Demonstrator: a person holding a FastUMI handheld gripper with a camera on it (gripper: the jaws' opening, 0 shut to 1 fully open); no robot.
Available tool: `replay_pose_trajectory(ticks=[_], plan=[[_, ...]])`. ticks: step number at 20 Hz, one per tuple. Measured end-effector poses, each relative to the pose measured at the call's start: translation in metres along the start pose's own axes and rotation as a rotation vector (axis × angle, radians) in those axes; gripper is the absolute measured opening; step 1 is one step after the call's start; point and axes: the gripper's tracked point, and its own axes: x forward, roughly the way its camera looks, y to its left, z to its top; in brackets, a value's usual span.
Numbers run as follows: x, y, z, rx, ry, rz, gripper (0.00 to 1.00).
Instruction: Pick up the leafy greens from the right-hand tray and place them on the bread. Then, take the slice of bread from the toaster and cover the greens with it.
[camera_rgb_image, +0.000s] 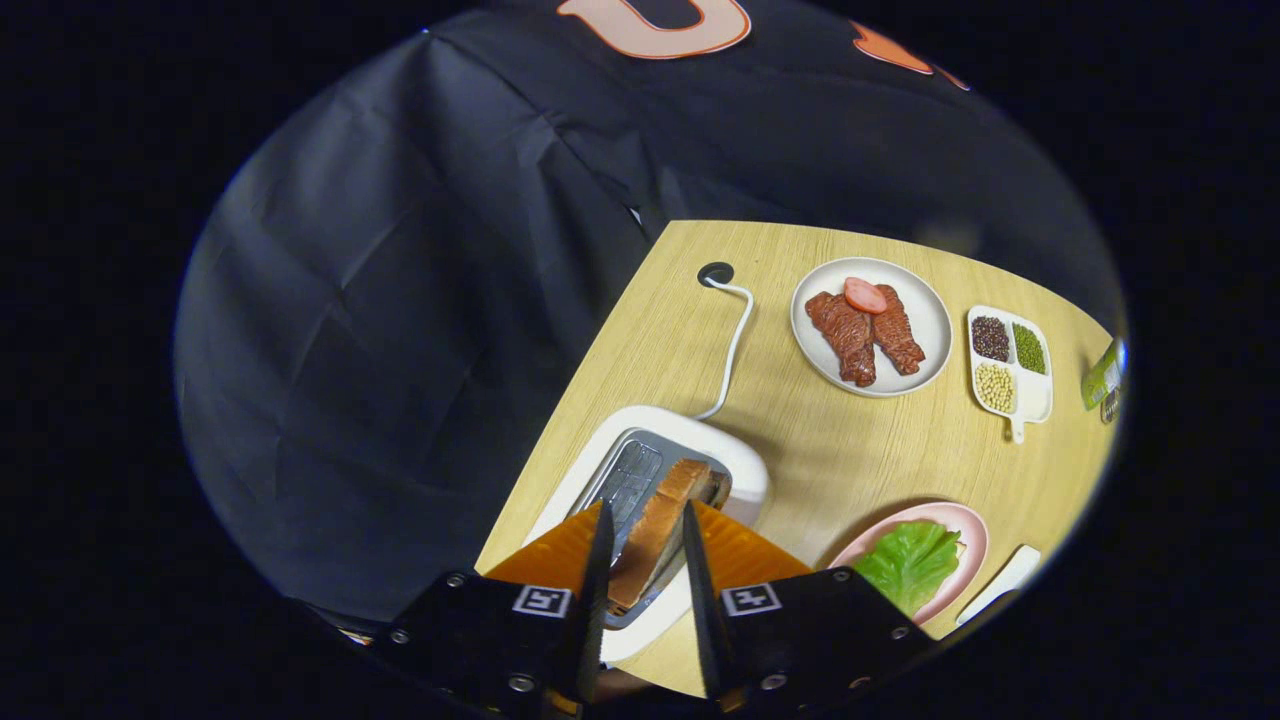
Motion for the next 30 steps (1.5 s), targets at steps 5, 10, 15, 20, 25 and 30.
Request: replay_pose_trajectory(ticks=[5, 10, 15, 20, 25, 30], plan=[[-0.021, -0.003, -0.003, -0.002, -0.051, 0.036, 0.15], [-0.049, -0.007, -0.002, 0.019, -0.105, 0.096, 0.14], [-0.078, -0.019, 0.003, 0.065, -0.187, 0.192, 0.13], [-0.113, -0.038, -0.002, 0.107, -0.250, 0.224, 0.13], [-0.115, -0.081, -0.018, 0.173, -0.264, 0.216, 0.13], [-0.107, -0.117, -0.038, 0.208, -0.268, 0.197, 0.13]])
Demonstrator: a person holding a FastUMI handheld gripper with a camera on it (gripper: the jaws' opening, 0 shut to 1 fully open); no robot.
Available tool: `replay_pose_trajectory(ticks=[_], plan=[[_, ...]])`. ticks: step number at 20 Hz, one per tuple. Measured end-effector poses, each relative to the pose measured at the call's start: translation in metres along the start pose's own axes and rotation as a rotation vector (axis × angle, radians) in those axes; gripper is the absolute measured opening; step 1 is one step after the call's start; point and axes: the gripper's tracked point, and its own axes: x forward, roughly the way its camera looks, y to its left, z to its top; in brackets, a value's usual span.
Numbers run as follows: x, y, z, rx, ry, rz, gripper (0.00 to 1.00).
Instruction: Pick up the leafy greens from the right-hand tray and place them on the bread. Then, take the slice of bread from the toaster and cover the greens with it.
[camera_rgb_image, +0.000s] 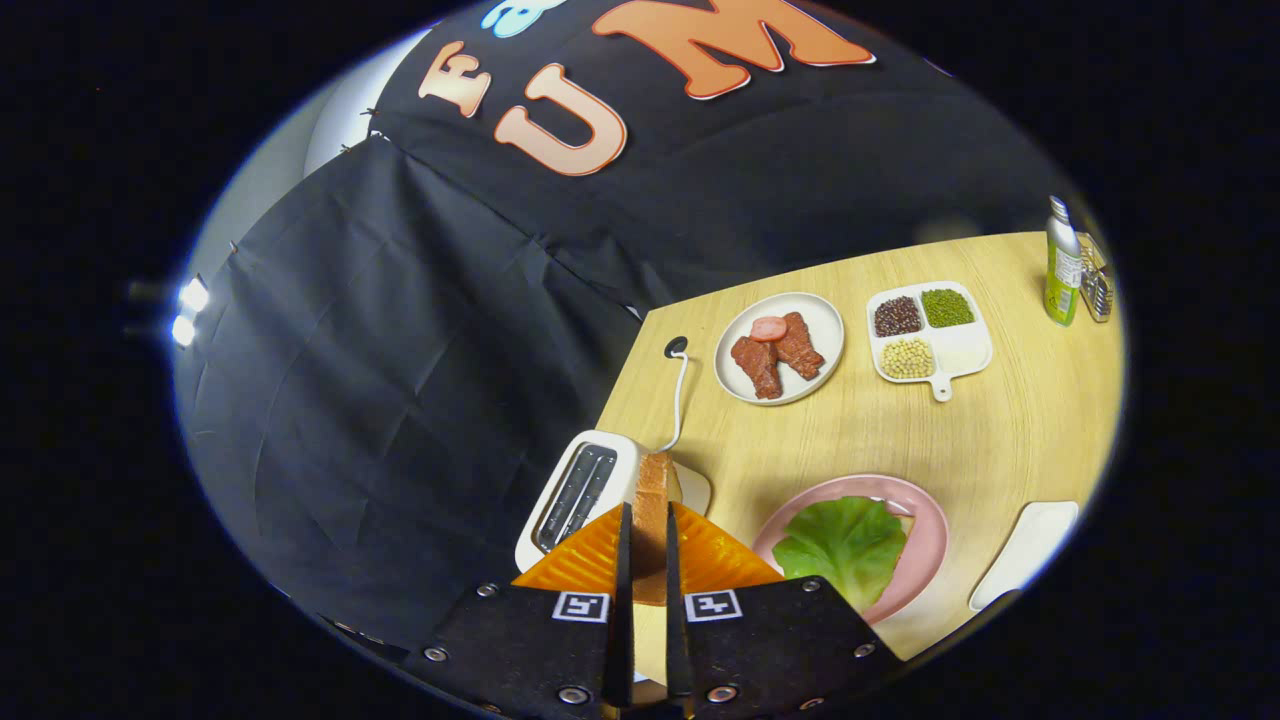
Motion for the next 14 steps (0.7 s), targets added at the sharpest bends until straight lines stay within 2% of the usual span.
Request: replay_pose_trajectory(ticks=[14], plan=[[0.009, -0.076, -0.031, 0.034, -0.040, -0.020, 0.13]])
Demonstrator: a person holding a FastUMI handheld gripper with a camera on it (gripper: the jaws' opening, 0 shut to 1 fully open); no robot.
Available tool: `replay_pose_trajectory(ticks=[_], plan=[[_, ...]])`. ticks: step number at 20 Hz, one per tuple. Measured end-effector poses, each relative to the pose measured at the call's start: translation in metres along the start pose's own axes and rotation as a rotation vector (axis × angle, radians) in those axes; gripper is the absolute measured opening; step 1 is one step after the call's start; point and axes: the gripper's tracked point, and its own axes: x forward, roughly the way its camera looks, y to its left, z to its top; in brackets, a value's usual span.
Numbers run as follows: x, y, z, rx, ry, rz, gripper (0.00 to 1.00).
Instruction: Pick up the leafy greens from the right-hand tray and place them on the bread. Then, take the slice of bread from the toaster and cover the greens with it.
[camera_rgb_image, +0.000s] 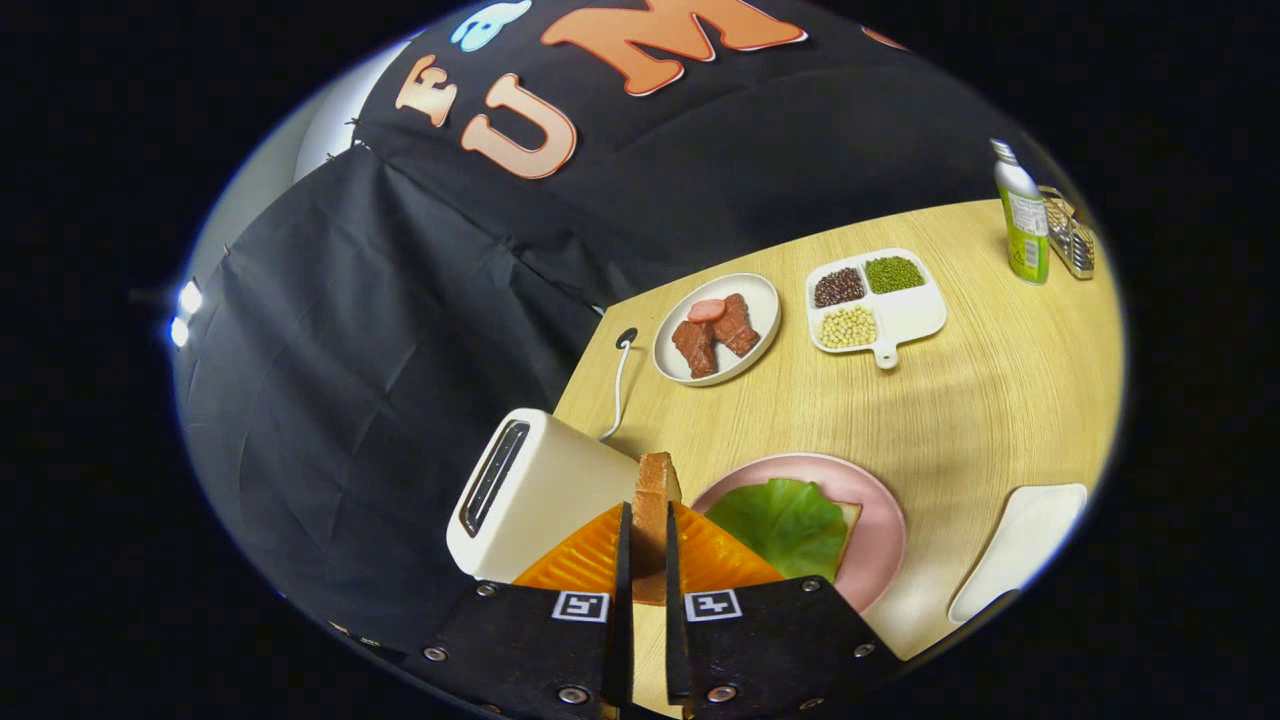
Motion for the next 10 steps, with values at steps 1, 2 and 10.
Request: replay_pose_trajectory(ticks=[1, 2, 10], plan=[[0.001, -0.003, -0.001, 0.020, -0.002, 0.008, 0.13], [0.003, -0.007, -0.002, 0.036, -0.008, 0.013, 0.13], [0.010, -0.050, -0.018, 0.057, -0.053, -0.037, 0.13]])
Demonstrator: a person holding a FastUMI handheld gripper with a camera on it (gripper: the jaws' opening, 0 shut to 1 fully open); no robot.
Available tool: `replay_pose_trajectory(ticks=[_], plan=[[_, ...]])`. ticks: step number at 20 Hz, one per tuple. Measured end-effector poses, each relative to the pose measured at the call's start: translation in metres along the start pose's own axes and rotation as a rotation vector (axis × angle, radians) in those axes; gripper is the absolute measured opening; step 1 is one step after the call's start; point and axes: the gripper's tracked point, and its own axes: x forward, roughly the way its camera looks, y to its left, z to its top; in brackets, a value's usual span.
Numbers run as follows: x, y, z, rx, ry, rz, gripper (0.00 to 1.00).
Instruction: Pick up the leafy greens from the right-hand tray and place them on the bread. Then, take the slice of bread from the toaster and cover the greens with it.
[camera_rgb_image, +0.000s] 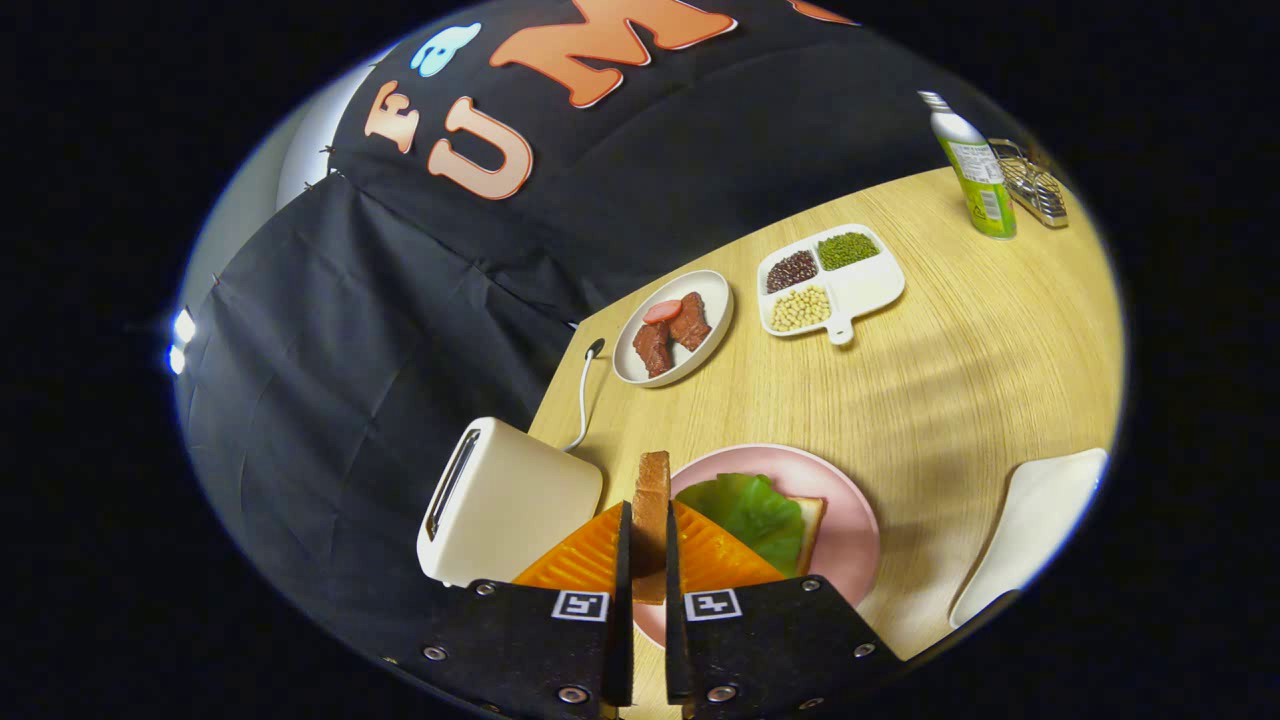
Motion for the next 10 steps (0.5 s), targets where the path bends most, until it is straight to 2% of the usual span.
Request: replay_pose_trajectory(ticks=[10], plan=[[-0.005, -0.037, -0.016, -0.029, -0.053, -0.085, 0.14]])
